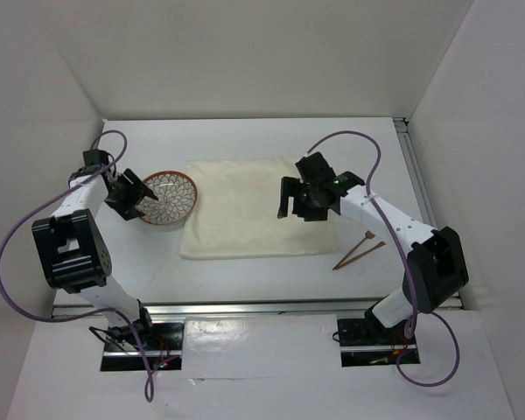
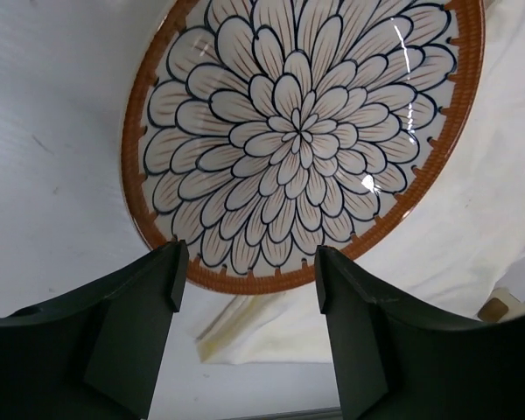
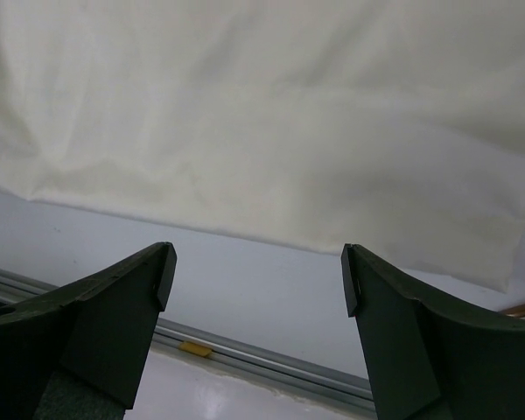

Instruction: Set the dinner table for one person

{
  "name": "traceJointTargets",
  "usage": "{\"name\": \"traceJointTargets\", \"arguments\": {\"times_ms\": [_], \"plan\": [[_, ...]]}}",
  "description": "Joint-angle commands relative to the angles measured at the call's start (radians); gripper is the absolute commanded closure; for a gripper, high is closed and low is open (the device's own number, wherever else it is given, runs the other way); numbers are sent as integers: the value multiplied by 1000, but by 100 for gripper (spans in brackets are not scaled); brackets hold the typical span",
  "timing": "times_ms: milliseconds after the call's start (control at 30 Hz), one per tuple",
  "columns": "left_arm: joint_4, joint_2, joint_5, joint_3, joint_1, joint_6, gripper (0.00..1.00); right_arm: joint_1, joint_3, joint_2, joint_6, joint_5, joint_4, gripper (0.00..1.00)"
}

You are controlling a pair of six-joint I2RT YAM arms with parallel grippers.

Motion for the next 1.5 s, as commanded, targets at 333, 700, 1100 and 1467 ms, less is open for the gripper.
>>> {"name": "traceJointTargets", "arguments": {"times_ms": [333, 700, 1100, 1467], "plan": [[150, 14, 30, -108, 10, -34, 17, -1, 54, -27, 3, 48, -57, 11], [176, -186, -115, -244, 19, -88, 14, -1, 33, -27, 12, 39, -57, 11], [272, -155, 12, -388, 74, -135, 8, -1, 23, -18, 22, 1, -30, 11], [305, 35, 59, -258, 74, -160, 66, -1, 13, -36, 22, 10, -50, 11]]}}
